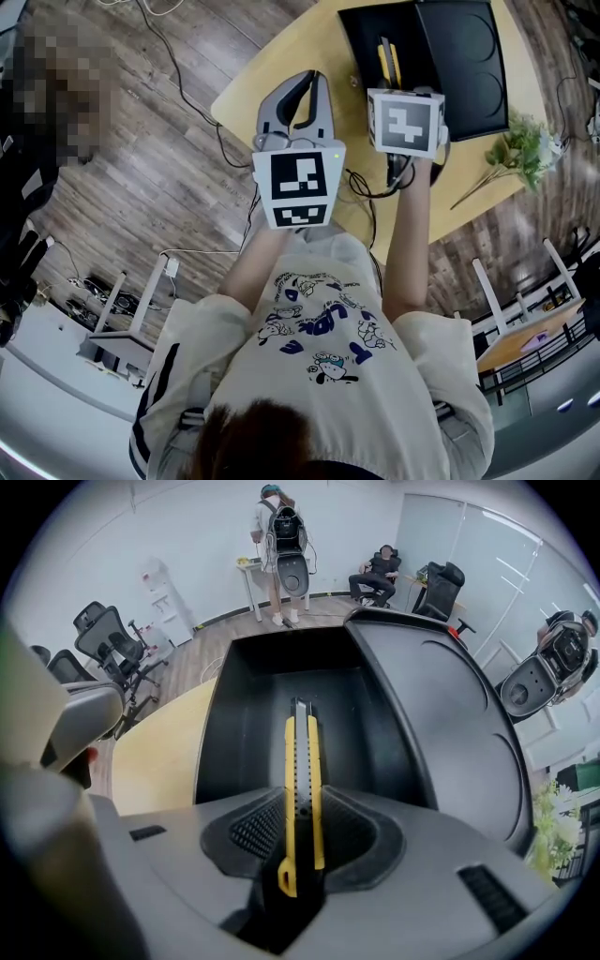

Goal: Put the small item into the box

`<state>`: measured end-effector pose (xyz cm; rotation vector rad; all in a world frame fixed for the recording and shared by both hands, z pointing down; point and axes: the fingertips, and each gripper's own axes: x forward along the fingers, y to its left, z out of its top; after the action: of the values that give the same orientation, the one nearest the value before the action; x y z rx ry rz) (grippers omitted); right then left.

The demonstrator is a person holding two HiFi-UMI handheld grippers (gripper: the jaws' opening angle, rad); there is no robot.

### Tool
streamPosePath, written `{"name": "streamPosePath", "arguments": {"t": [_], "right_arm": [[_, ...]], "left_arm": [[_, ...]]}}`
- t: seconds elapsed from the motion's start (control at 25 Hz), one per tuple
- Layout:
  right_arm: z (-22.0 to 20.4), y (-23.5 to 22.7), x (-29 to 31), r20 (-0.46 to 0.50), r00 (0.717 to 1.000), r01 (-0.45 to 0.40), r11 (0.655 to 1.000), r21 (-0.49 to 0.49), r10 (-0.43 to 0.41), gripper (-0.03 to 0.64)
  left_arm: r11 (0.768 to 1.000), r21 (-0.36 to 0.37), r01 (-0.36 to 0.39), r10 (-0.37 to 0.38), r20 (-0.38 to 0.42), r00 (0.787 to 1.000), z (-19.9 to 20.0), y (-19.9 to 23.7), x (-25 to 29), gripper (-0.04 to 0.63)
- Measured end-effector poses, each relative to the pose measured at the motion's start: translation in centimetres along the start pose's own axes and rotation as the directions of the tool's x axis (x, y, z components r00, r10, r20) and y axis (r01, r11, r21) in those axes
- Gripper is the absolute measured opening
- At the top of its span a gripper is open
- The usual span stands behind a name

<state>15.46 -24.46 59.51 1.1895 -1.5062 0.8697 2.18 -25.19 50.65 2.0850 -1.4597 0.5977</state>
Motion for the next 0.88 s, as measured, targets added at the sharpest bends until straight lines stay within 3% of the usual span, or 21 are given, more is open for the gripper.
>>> {"name": "streamPosePath", "arguments": {"t": [0.24, 0.56, 0.88], "right_arm": [[0.3, -0.4, -0.4, 0.057, 0.998, 0.020, 1.000, 0.006, -0.020, 0.149], [2.1, 0.9, -4.2, 0.220, 0.975, -0.047, 0.998, 0.052, 0.035, 0.172], [3.4, 1.1, -11.3, 0.428, 0.904, -0.062, 0.987, 0.151, -0.009, 0.075]], "left_arm": [[1.000, -0.008, 0.004, -0.004, 0.008, 1.000, 0.3, -0.2, -0.4, 0.020], [1.000, -0.001, 0.006, -0.006, 0.060, 0.998, 2.5, -0.2, -2.2, 0.020], [0.999, 0.028, 0.031, -0.035, 0.147, 0.988, 5.8, -1.1, -4.8, 0.020]]}}
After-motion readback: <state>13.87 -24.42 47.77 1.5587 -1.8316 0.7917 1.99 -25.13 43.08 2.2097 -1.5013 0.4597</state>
